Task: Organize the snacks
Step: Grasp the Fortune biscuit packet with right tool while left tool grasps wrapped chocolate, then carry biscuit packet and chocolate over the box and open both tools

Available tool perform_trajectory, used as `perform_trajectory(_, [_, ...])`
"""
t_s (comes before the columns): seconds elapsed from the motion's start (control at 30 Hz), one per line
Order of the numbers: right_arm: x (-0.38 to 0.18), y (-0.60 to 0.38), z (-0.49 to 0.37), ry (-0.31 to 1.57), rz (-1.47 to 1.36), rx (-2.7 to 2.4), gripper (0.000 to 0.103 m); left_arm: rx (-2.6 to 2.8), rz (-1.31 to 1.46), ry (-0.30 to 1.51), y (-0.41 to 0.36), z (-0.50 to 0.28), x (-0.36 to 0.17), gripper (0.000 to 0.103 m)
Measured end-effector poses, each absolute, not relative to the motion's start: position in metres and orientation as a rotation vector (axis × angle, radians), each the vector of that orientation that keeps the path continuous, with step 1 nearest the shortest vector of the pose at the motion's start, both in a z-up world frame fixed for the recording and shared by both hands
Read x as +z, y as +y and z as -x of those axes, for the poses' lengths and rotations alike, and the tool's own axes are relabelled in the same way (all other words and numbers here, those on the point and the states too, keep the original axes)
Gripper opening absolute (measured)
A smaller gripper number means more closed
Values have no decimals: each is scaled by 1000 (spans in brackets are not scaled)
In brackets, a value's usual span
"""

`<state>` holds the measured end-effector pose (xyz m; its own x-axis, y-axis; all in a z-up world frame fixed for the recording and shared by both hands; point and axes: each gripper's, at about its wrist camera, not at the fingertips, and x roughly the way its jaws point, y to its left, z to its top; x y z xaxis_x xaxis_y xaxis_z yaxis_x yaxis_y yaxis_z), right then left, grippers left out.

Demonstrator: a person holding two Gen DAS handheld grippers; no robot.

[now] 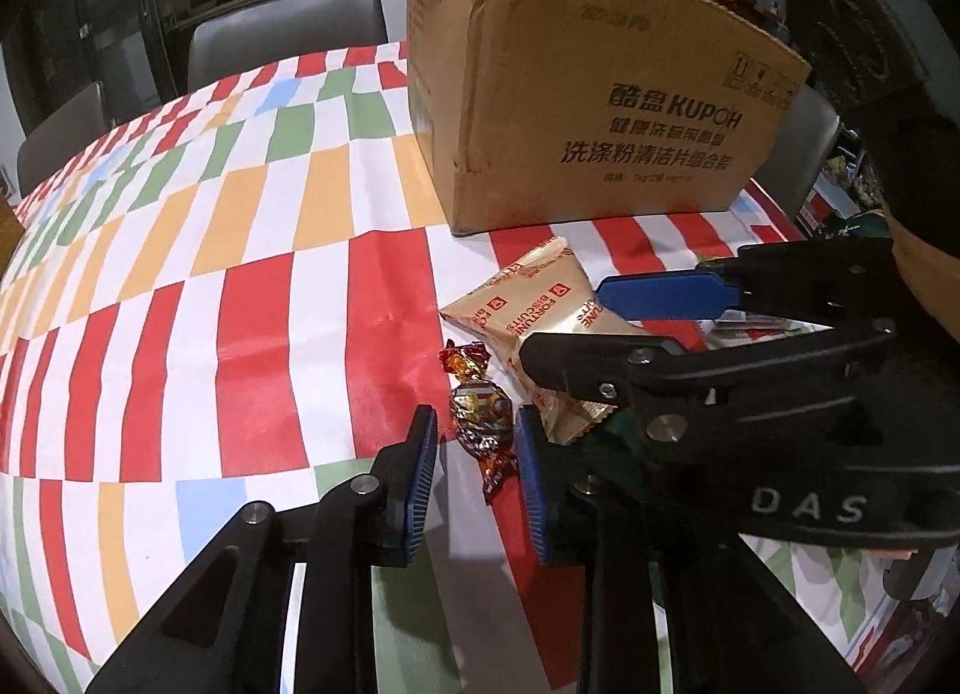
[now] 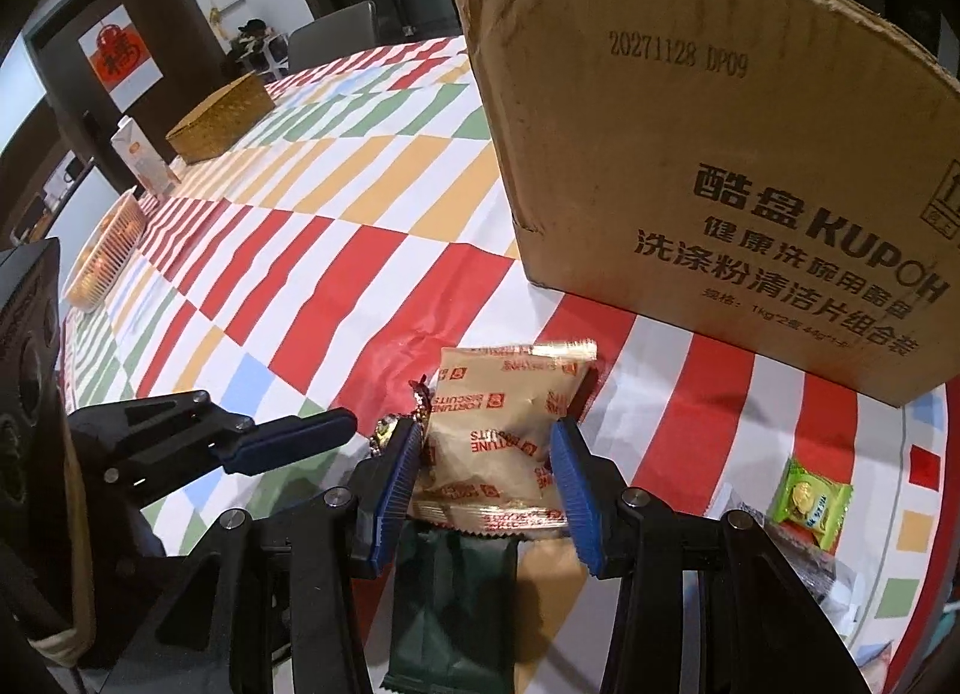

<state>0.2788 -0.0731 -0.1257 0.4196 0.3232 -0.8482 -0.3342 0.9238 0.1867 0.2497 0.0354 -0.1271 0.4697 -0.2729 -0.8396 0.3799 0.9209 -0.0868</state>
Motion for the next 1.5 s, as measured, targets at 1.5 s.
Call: perform_trajectory(1.5, [-44,-125,-232,825,-48,356,38,-391,-54,742,23,-205,-22,21])
